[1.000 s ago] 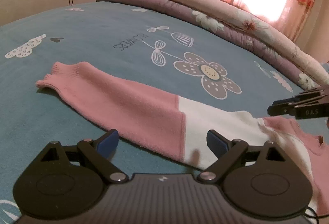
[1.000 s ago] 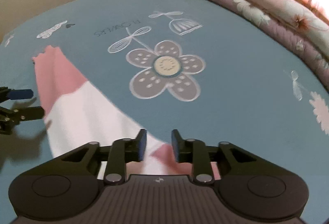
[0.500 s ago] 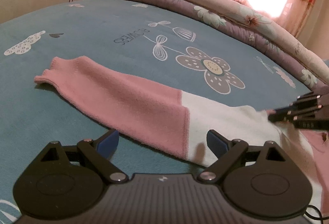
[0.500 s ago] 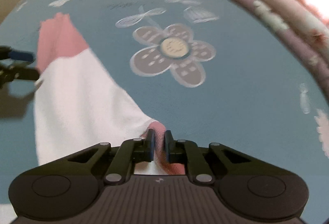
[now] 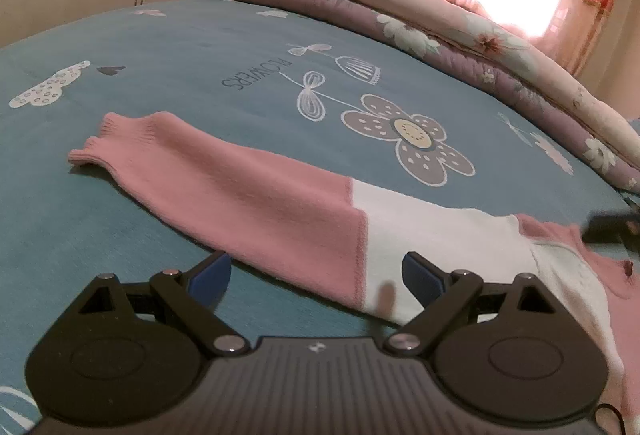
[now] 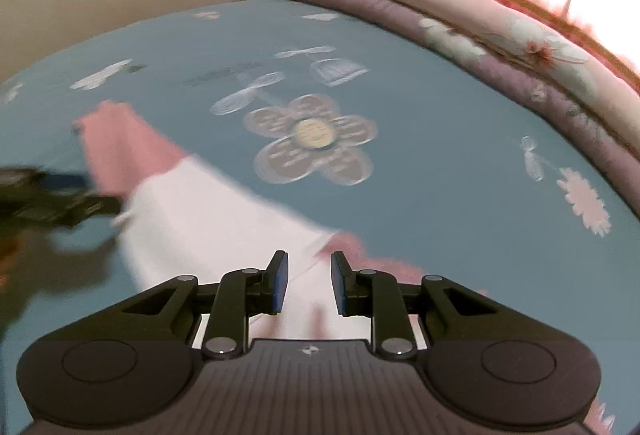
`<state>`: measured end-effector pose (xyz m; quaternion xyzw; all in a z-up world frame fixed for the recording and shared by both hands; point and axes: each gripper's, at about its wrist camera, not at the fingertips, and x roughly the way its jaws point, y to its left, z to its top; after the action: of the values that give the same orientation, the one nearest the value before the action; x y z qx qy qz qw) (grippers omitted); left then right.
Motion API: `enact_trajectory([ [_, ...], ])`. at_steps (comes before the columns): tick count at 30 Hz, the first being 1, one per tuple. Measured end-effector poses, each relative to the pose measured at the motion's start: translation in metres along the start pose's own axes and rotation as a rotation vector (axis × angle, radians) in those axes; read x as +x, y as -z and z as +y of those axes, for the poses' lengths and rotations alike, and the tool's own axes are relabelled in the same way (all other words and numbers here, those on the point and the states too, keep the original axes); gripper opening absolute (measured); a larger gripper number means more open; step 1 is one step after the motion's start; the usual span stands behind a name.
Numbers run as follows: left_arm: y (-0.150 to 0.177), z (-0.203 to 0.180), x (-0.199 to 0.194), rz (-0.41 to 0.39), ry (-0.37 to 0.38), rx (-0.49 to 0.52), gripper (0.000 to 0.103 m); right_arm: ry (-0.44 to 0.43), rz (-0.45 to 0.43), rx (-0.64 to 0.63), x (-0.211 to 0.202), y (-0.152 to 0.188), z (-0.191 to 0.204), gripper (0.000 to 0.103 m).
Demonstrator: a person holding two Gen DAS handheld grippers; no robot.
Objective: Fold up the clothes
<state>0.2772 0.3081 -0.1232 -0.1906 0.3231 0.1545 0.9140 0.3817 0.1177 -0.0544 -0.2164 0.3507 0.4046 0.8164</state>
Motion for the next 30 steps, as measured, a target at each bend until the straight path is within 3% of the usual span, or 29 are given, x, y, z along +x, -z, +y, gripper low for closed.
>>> enact_trajectory([
  [1,0.000,0.000,-0.001,-0.003,0.003,-0.001,0.093,-0.014,0.004,-0.012,-0.005,0.009,0.010,0.047],
  [4,-0.001,0.001,-0.003,-0.008,0.017,-0.013,0.093,0.020,0.041,-0.064,-0.007,0.035,0.042,0.047],
  [6,-0.001,0.002,-0.003,-0.008,0.019,-0.021,0.093,0.078,0.080,-0.103,-0.003,0.050,0.062,0.040],
  [7,-0.001,0.003,-0.003,-0.007,0.018,-0.025,0.093,0.084,0.100,-0.081,0.002,0.055,0.066,0.027],
  [10,-0.001,0.005,-0.004,-0.006,0.025,-0.040,0.093,0.058,0.130,0.042,0.021,0.061,0.063,0.024],
  [13,-0.001,0.005,-0.003,-0.001,0.029,-0.042,0.093,0.002,0.116,0.141,0.026,0.057,0.054,0.036],
  [18,-0.002,0.001,-0.004,-0.002,0.050,-0.038,0.093,-0.070,0.072,0.165,-0.005,0.059,0.044,0.036],
  [21,-0.001,-0.005,-0.005,-0.002,0.076,-0.029,0.093,-0.014,0.014,0.245,-0.019,0.067,0.031,0.036],
  [24,0.001,-0.018,-0.004,-0.004,0.108,0.009,0.093,0.075,0.037,0.274,-0.006,0.077,0.031,0.037],
  [26,0.003,-0.027,-0.004,-0.007,0.122,0.042,0.093,0.023,0.080,0.299,0.006,0.084,0.036,0.034],
  [28,0.005,-0.034,-0.004,-0.011,0.134,0.075,0.093,-0.034,0.065,0.258,-0.001,0.080,0.036,0.033],
  [30,0.006,-0.038,-0.003,-0.011,0.138,0.097,0.093,-0.012,0.002,0.233,-0.013,0.071,0.025,0.033],
])
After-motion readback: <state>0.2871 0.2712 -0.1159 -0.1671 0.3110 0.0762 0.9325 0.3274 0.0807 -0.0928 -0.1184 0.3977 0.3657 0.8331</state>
